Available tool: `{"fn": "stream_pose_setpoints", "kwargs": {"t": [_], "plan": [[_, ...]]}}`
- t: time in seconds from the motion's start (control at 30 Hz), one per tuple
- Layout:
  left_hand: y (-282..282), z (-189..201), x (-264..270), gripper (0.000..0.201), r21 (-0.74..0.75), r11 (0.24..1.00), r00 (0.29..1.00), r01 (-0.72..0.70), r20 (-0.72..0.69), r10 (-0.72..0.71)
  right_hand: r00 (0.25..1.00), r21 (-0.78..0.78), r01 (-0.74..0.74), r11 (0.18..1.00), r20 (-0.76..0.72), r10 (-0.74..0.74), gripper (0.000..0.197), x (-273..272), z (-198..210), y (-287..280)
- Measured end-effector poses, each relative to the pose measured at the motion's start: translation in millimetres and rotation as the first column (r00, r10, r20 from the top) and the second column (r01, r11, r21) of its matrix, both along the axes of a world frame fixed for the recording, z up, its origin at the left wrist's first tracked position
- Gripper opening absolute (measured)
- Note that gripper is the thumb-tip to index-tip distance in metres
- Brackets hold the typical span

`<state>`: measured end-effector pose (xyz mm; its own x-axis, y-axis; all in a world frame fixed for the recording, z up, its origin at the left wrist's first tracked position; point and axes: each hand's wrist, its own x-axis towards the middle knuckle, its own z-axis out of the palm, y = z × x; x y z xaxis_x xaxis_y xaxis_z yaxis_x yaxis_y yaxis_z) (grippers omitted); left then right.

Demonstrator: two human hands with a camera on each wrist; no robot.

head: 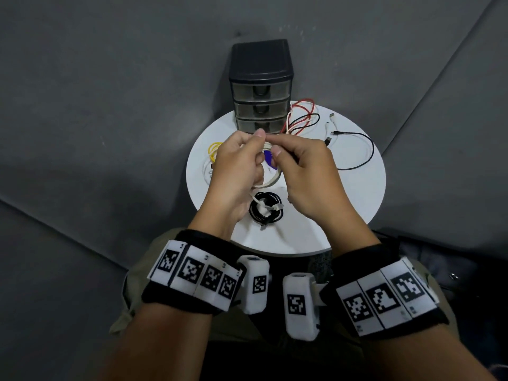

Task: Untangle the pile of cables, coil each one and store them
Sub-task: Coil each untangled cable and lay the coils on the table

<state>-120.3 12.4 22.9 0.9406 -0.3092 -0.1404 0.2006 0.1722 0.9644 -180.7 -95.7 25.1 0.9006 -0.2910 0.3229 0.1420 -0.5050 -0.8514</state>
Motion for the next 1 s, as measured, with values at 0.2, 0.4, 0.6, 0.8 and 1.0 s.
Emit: {"fn": "stream_pose_setpoints", "kwargs": {"t": [0.2,0.4,0.6,0.8,1.0], "plan": [[9.4,1.2,-4.0,0.02,0.114,0.98,0.979,0.164,0.106,-0.176,0.999,0.009,0.033,0.999,-0.031,-0.033,0.03,-9.3,1.9,-13.2],[16.2,11.9,-3.8,0.014,0.081,0.945,0.945,0.316,0.061,-0.321,0.998,0.026,0.033,0.999,-0.046,-0.032,0.027,-16.2,-0.9,-18.9],[4.8,15.9,-9.8,0.02,-0.051,0.95,0.951,0.307,-0.03,-0.309,0.998,0.081,0.042,0.996,-0.041,-0.039,0.029,-19.0,-3.0,-22.8],[0.3,16.9,-13.4,0.021,0.038,0.968,0.968,0.248,0.024,-0.249,1.0,0.127,-0.017,0.992,-0.021,0.02,0.033,-27.9,-1.0,-25.3],[0.6,21.1,-9.0,0.02,0.136,0.963,0.961,0.231,0.12,-0.248,0.998,0.16,0.02,0.987,-0.065,-0.009,0.023,-31.5,-2.0,-32.1]]}}
